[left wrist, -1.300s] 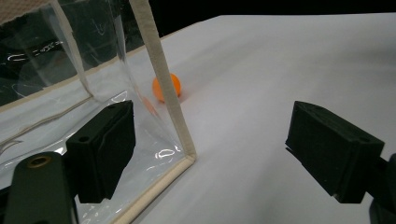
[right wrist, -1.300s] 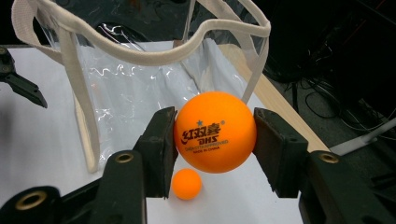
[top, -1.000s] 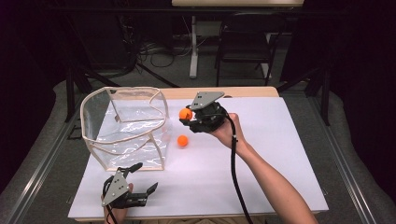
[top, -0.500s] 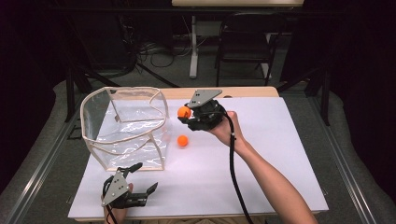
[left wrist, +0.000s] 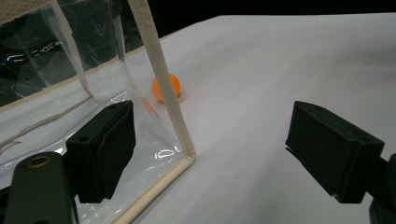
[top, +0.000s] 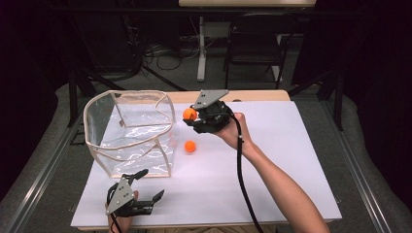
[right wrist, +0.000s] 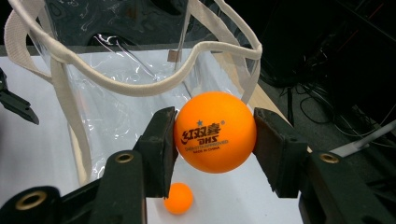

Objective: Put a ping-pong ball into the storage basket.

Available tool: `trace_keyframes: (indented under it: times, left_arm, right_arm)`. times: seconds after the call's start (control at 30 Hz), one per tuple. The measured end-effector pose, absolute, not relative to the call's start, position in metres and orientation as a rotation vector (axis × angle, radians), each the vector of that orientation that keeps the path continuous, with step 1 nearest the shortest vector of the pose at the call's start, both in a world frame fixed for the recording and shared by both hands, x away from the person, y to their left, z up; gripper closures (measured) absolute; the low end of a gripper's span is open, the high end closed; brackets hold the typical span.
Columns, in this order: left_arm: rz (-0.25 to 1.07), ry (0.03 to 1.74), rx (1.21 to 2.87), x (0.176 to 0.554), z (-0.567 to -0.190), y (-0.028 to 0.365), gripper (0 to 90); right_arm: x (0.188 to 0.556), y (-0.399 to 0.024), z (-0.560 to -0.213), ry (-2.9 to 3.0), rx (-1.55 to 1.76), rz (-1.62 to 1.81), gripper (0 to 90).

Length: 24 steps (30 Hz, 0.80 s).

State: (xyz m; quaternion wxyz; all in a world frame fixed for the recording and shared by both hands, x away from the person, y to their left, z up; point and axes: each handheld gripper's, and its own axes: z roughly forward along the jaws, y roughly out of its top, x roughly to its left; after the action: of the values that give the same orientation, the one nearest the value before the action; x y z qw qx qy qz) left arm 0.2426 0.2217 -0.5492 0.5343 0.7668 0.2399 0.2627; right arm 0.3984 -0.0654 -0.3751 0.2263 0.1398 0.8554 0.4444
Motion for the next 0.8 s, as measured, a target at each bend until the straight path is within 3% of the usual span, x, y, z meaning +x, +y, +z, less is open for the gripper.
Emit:
trace_keyframes:
  times: [0.8]
  left_arm:
    - [0.626,0.574,1.822,0.243,-0.549,0.222,15.7]
  right_arm:
    - [0.407,-0.052,-0.364,2.359,0.372,1.219,50.8]
